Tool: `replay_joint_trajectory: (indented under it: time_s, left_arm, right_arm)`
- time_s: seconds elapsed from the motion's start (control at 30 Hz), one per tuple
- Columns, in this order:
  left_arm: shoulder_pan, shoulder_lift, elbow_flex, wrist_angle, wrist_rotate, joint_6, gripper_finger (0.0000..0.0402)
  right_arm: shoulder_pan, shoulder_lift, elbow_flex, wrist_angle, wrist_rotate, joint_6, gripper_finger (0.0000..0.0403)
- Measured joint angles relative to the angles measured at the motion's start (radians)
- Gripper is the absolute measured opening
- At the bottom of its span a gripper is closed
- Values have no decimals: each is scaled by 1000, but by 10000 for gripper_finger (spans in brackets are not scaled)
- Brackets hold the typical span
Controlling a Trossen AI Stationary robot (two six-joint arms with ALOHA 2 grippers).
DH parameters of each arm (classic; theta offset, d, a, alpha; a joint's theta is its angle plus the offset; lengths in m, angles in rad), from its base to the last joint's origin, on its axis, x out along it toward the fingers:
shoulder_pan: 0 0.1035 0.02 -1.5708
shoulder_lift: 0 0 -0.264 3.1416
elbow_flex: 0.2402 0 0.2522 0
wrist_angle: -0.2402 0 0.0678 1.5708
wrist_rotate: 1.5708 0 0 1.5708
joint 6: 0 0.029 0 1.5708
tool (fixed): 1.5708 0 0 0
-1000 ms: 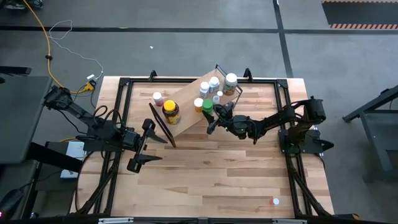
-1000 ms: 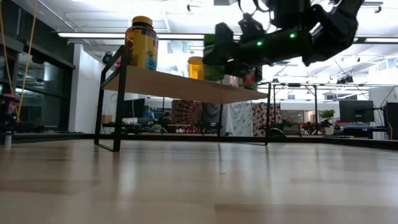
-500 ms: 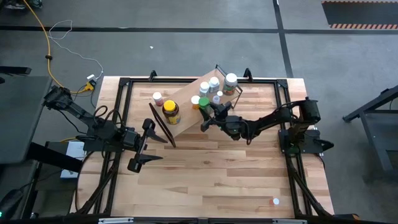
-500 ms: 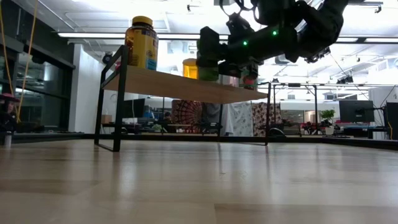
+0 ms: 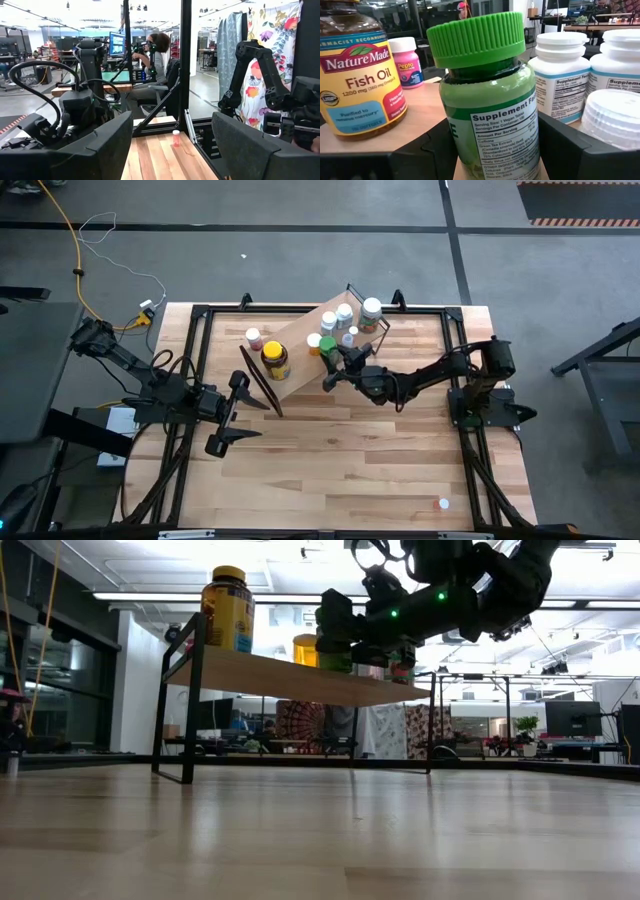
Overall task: Pick and place medicine bottles onto shelf by color
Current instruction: Put the dark green medicine bottle on the shelf, then put the light pink medicine bottle on the shelf
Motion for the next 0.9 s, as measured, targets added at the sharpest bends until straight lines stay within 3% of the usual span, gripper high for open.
replay_joint_trajectory:
  time_s: [0.4,0.73,0.9]
  left_arm:
    - [0,0,0,0,0,0,259]
    - [0,0,0,0,0,0,259]
    - [0,0,0,0,0,0,259]
  right_arm:
    - [-27,0,0,-8,-21,70,224]
    - [-26,0,0,-7,-55,60,318]
    - [-24,0,0,-8,-55,14,337]
